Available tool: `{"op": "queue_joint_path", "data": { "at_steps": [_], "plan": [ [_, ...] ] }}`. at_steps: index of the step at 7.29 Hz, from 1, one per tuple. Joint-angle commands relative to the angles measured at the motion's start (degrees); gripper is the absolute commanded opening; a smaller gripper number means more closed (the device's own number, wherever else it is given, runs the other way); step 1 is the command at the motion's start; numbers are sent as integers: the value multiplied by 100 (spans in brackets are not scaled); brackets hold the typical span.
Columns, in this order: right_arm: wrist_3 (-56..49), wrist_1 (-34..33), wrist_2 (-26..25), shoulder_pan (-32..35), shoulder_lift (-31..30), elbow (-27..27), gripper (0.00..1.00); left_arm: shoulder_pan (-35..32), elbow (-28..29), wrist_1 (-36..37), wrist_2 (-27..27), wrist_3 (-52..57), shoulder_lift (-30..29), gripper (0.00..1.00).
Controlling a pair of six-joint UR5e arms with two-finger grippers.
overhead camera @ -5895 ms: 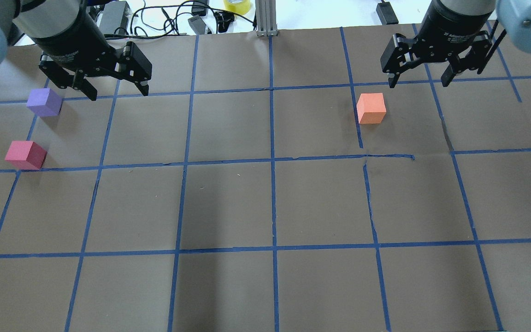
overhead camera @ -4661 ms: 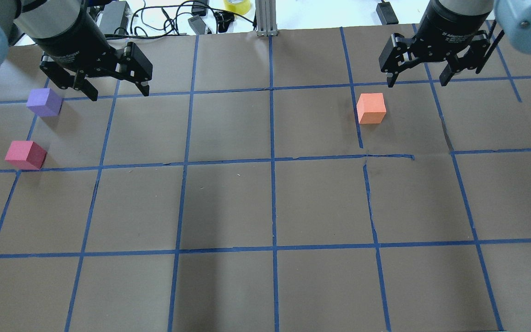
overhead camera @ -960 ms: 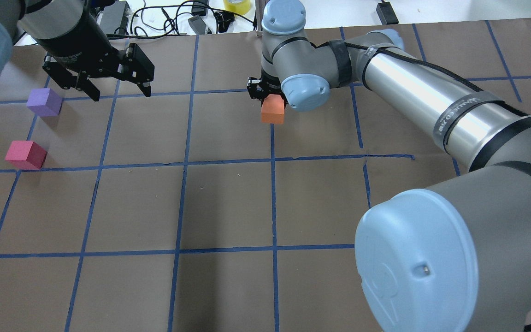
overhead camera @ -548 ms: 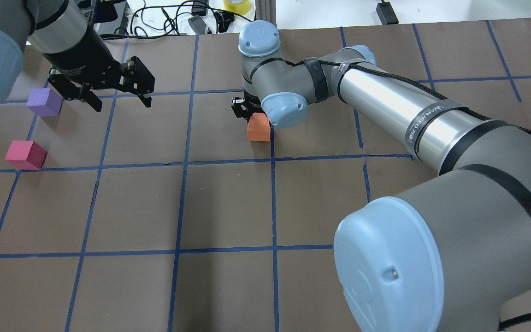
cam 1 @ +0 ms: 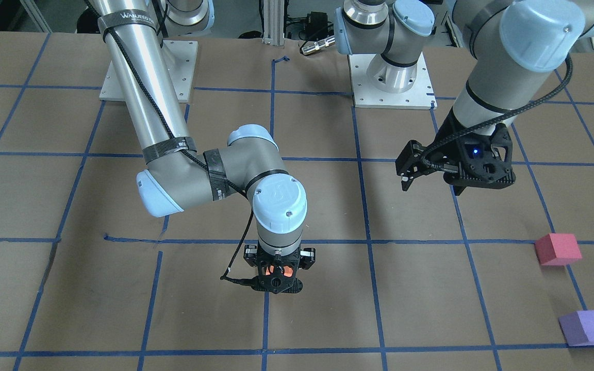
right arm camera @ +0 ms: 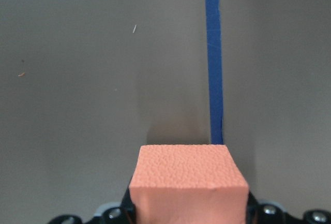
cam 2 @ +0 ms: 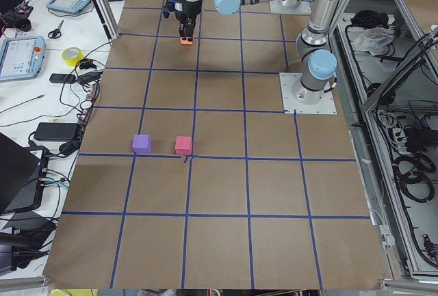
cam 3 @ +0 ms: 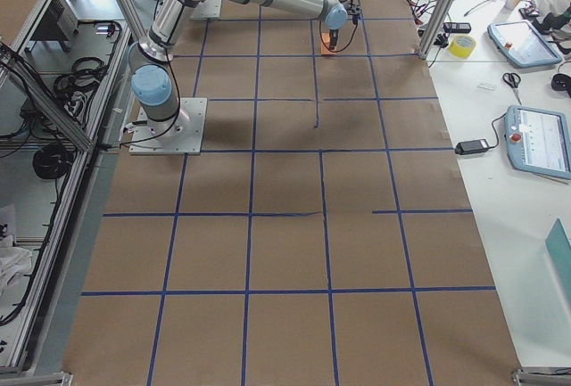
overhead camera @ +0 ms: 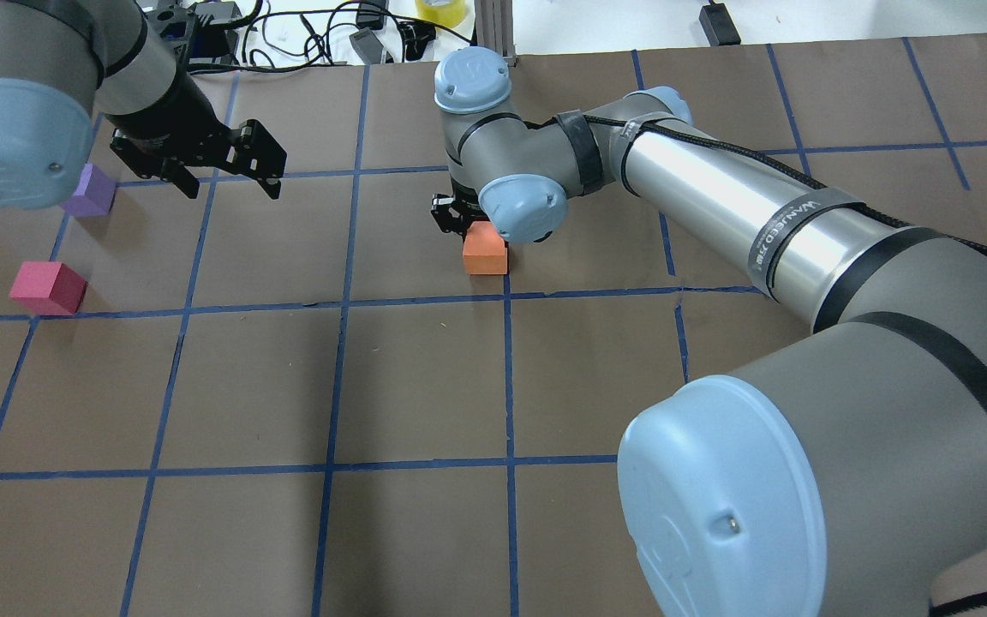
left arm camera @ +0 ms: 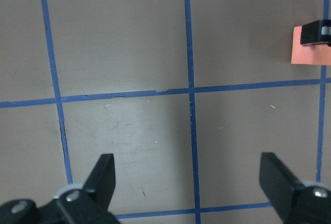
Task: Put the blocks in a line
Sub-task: 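Carry the orange cube with the right gripper toward the left arm's side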
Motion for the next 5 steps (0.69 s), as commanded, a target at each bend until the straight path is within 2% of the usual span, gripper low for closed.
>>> {"op": "queue_joint_path", "data": {
  "at_steps": [1, 2, 3, 5],
  "plan": [
    [-164, -37, -50, -17, -12, 1, 78, 4, -196, 735, 4, 100, -286, 99],
    [-208, -29, 28, -95, -65, -68, 93, 4, -222, 746, 4, 23, -479, 99],
    [-209, -29, 116, -96, -187, -69, 100, 4, -178, 763, 13, -65, -716, 100],
    [-200, 49, 615, -323, -607, -200, 100, 4, -134, 885, 4, -478, -1068, 100]
  ]
}}
